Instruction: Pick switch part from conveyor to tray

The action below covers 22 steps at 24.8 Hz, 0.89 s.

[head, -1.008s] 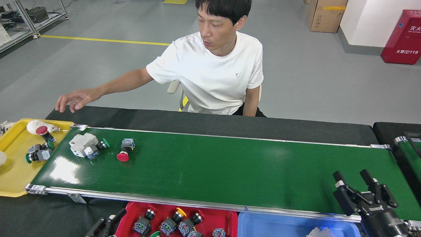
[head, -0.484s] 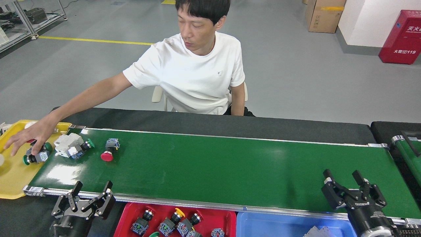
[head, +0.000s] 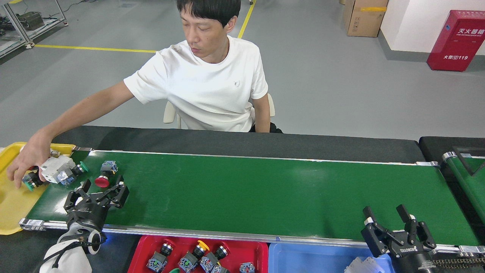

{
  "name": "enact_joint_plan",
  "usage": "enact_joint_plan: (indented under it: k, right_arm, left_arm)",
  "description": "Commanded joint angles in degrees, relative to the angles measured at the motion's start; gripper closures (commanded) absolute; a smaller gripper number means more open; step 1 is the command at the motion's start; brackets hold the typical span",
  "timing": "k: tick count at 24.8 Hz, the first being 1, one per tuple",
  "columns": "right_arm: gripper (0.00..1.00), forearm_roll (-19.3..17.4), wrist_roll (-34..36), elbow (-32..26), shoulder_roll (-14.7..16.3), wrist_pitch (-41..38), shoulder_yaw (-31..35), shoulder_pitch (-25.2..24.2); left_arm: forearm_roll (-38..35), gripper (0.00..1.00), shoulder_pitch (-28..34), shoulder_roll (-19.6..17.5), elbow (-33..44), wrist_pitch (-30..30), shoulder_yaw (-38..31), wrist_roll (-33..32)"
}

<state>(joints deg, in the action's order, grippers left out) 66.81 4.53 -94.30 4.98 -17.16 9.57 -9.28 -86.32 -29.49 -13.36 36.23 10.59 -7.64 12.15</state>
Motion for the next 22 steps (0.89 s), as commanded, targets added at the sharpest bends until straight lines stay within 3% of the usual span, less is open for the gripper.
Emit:
enact_joint_plan:
  k: [1, 2, 4, 7, 8, 12, 14, 19, 22]
  right_arm:
    - [0.06, -0.1, 3.55, -1.24, 3.28, 8.9, -4.48, 0.32]
    - [0.05, -0.19, 4.78, -1.33, 4.86, 13.12, -7.73, 0.32]
    - [0.03, -0.19, 6.98, -1.85, 7.93, 21.9, -13.52, 0.41]
    - [0.02, -0.19, 8.03, -2.03, 9.34, 27.36, -17.48, 0.41]
    - [0.02, -0.19, 8.38, -2.12, 9.25, 27.36, -18.01, 0.5]
    - [0.01, -0.19, 8.74, -2.03, 8.82, 27.36, -19.77, 0.58]
    - [0.01, -0.19, 8.56, -2.03, 8.46, 27.36, -21.35, 0.58]
    - [0.01, -0.19, 8.47, -1.94, 7.06, 27.44, -22.41, 0.5]
    - [0.01, -0.1, 8.47, -1.94, 6.71, 27.44, -22.41, -0.47]
  left_arm:
    - [-0.08, 0.0, -3.64, -1.41, -4.42, -1.63, 1.22, 3.85]
    - [-0.08, 0.02, -5.23, -1.76, -7.14, -2.24, 1.93, 4.82]
    - [-0.08, 0.14, -7.51, -2.46, -11.09, -3.12, 2.98, 5.43]
    - [-0.08, 0.34, -7.95, -3.87, -11.89, -2.6, 3.16, 5.43]
    - [-0.08, 0.48, -7.95, -4.22, -11.98, -2.42, 3.25, 5.43]
    - [0.01, 0.88, -7.95, -5.27, -14.09, -2.07, 5.27, 5.25]
    - [0.09, 0.94, -7.95, -5.36, -15.32, -1.54, 5.53, 5.34]
    - [1.06, 0.96, -7.33, -5.71, -14.96, 0.39, 4.92, 5.43]
    - [5.46, 0.96, -5.93, -6.59, -11.27, 7.69, 4.65, 5.34]
